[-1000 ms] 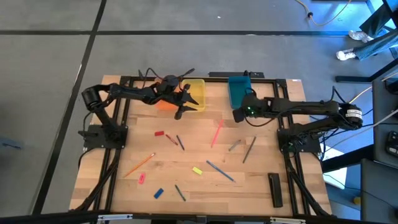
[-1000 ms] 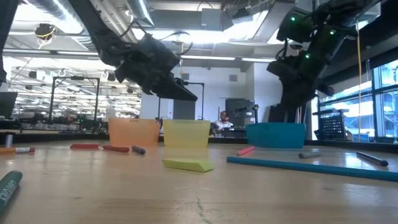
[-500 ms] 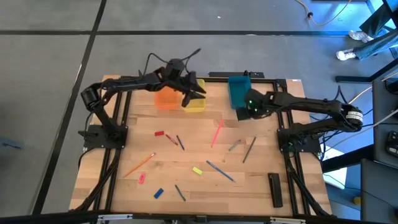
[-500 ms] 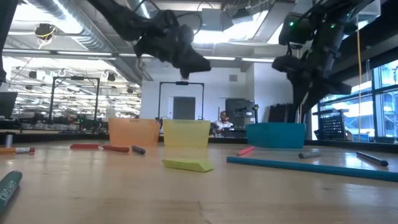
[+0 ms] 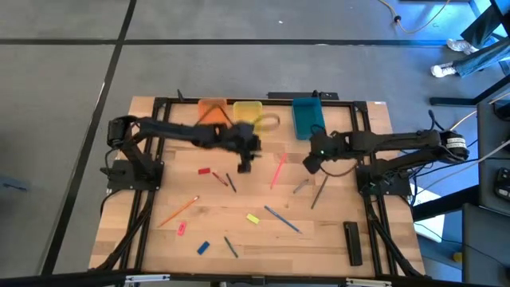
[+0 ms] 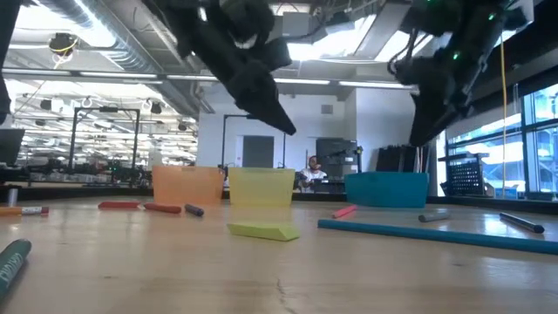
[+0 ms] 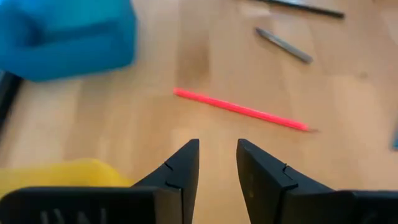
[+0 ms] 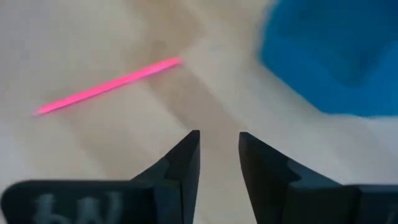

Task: Sort crayons/erasers/pens/pencils in bins
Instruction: Put the orange pencil into the orange bin

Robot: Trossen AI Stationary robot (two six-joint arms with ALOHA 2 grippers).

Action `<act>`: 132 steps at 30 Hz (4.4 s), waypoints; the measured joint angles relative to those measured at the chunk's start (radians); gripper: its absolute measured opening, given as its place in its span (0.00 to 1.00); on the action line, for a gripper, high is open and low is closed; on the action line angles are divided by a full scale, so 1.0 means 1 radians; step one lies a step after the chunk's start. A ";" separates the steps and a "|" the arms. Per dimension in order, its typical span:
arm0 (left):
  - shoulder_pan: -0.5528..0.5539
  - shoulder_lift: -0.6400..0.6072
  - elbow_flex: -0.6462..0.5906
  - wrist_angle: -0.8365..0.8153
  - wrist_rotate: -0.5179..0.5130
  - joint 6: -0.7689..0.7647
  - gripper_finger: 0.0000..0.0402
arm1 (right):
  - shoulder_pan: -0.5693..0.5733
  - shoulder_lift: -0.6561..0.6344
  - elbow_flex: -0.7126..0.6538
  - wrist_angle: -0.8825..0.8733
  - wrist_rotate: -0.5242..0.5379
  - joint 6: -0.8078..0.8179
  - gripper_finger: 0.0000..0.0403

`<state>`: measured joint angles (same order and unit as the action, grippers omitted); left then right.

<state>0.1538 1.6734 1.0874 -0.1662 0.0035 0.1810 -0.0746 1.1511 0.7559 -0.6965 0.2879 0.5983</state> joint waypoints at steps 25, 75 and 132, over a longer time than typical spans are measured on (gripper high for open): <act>-0.373 -0.011 -0.079 -0.451 -0.374 -0.827 0.25 | 0.452 0.009 -0.233 0.556 0.217 0.237 0.29; -0.549 -0.070 -0.174 -0.696 -0.090 -1.196 0.26 | -0.138 0.069 -0.351 1.177 0.047 -0.316 0.29; -0.745 -0.254 -0.471 -0.602 -0.066 -1.722 0.02 | -0.065 0.086 -0.351 1.059 -0.080 -0.263 0.29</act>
<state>-0.5910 1.4199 0.6162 -0.7677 -0.0629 -1.5406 -0.1400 1.2373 0.4053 0.3630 0.2077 0.3355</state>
